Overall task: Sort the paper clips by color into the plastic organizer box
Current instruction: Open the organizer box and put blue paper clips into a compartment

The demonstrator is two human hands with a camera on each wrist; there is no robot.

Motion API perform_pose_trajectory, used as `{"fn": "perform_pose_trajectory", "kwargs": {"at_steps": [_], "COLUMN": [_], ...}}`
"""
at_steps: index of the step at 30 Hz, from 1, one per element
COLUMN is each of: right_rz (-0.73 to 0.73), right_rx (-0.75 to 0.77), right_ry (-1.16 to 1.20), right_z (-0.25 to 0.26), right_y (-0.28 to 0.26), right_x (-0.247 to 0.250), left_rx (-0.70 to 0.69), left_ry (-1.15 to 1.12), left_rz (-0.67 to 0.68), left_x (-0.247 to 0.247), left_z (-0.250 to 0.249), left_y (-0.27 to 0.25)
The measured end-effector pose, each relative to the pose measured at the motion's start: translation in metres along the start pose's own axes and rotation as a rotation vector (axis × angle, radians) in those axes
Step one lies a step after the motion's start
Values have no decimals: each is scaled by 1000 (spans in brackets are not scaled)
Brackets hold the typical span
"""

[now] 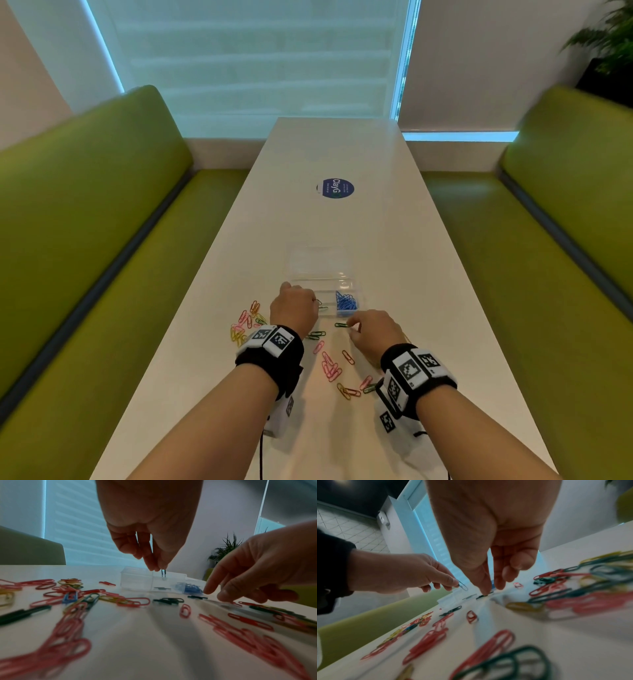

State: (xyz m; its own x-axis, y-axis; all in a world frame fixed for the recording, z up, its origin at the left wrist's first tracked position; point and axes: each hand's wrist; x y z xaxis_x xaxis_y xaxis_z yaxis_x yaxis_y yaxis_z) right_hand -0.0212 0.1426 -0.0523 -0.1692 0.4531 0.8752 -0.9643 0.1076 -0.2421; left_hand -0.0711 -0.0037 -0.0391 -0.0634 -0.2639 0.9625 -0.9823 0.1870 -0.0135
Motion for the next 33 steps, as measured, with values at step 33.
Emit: {"fn": "perform_pose_trajectory", "kwargs": {"at_steps": [33], "right_rz": [96], "right_rx": [37], "right_ry": [-12], "right_z": [-44], "right_y": [-17], "right_x": [25], "left_rx": [-250], "left_ry": [-153], "left_rz": [102], "left_x": [-22], "left_z": [-32], "left_y": [-29]}}
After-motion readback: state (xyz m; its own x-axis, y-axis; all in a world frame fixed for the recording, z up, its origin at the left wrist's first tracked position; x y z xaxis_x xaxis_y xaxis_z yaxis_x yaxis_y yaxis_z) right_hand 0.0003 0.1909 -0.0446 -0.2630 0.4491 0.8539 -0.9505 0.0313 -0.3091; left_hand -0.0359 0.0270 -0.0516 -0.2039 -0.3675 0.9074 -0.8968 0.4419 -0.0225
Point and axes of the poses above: each hand's wrist, its own y-axis towards the middle knuckle, its own x-axis out of the back of the hand, z = x × y
